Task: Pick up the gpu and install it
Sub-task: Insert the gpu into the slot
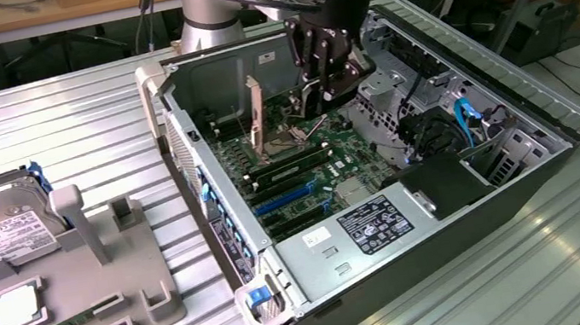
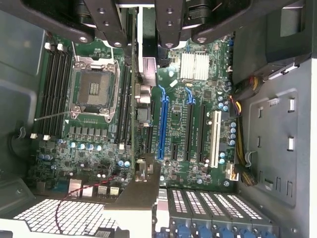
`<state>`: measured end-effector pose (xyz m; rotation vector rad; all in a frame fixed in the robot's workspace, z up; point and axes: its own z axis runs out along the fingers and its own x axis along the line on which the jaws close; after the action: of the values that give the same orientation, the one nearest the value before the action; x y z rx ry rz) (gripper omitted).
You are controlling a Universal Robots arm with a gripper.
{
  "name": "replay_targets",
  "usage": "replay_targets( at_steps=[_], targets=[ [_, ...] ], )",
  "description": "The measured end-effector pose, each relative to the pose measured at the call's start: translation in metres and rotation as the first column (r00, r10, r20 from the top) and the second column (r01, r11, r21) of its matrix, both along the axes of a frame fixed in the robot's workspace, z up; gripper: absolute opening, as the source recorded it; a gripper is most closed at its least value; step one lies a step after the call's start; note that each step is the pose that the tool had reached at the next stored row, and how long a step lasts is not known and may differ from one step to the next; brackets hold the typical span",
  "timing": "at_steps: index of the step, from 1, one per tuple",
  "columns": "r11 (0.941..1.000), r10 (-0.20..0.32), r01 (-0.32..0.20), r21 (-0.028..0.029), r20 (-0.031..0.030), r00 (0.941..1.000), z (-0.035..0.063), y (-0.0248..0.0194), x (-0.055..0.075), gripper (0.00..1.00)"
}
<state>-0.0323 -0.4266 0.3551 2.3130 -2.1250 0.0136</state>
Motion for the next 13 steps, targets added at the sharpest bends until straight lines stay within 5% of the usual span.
replay_targets(
  at_steps=[13],
  targets=[
    [0.997,-0.077,0.077,-0.0042,0.0004,0.997,-0.013,-0.0003,0.0,0.27]
  ],
)
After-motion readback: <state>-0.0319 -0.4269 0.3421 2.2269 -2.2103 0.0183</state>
